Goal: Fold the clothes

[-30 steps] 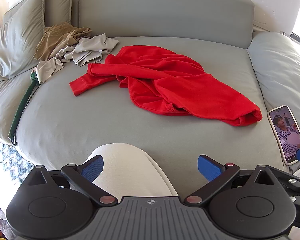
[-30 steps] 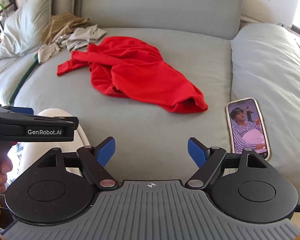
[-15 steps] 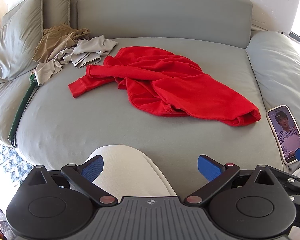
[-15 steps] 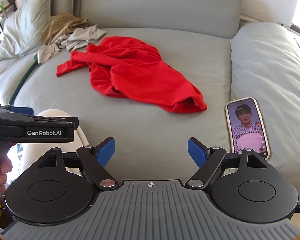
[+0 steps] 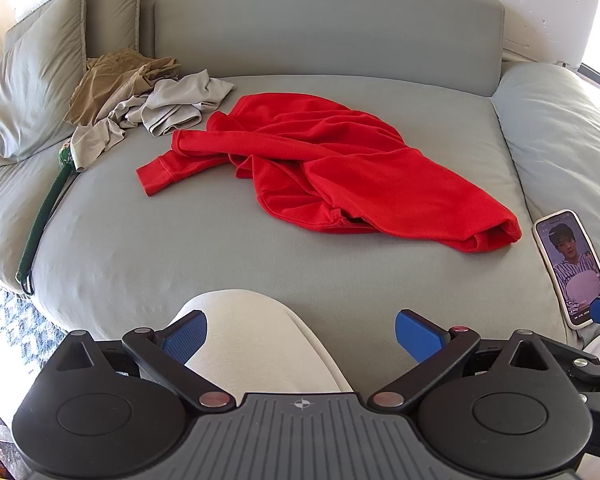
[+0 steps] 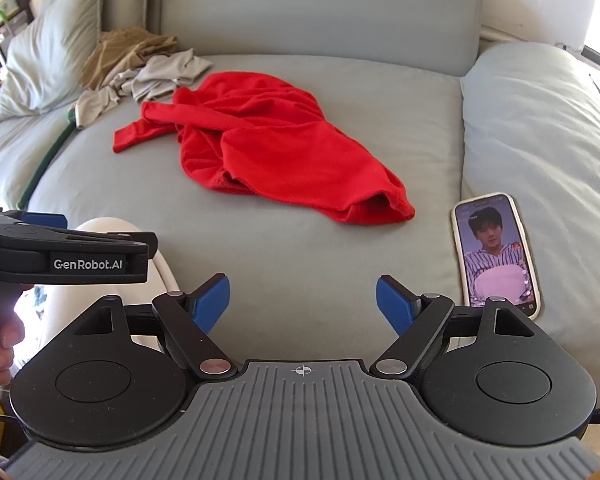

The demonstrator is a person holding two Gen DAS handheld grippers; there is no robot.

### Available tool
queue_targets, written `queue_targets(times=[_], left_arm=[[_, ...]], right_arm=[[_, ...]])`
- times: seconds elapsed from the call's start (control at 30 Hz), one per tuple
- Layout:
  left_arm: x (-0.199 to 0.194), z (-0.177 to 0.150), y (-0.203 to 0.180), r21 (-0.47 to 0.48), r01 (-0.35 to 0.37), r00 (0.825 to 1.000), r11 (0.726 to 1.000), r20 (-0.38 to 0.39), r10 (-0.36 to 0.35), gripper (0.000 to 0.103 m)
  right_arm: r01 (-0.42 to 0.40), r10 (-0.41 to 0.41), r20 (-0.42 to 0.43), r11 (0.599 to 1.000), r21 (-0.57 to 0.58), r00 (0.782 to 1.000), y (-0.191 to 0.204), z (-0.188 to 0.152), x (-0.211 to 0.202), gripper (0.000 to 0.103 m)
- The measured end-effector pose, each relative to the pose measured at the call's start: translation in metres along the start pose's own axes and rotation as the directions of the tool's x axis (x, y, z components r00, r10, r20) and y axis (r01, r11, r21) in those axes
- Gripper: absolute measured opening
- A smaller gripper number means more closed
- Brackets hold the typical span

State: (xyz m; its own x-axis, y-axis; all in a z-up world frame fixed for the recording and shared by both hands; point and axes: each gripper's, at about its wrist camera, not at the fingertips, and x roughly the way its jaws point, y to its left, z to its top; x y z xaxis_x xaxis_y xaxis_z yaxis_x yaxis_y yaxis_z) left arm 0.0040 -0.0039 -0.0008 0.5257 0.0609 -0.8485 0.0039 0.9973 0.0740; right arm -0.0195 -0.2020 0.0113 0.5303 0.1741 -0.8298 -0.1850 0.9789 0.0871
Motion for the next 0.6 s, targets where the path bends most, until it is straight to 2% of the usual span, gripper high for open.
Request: queue_targets(times=[0.2,0.27,0.47,0.6], left_arm=[[0.01,0.005,0.013,-0.038,-0.017,1.0,0.999,0.012,0.017,0.101],[0.021,0.009,0.022,-0.065,-0.013,1.0,0.998,0.011,0.014,0.097],[0.064,0.023,0.051,-0.218,0.077,0.996,0.973,-0.025,-0.085,0.078],[0.091,0.038,0.062,-0.301,0.178,0.981,0.937,-0.027,-0.194,0.064]], right_arm=[[-0.004,0.004,0.026,1.0,0.027,1.0,-0.009,0.007,0.002,0.084],[0.01,-0.011,0.029,0.999,0.04,1.0,-0.016,0.01,0.009,0.085],[0.018,-0.017,-0.01,0.995,0.102,1.0,-0.037,0.014,0.041,0.085],[-0.009,0.012,-0.018,0.99,0.144,1.0,-0.049,0.015,0.058,0.085]])
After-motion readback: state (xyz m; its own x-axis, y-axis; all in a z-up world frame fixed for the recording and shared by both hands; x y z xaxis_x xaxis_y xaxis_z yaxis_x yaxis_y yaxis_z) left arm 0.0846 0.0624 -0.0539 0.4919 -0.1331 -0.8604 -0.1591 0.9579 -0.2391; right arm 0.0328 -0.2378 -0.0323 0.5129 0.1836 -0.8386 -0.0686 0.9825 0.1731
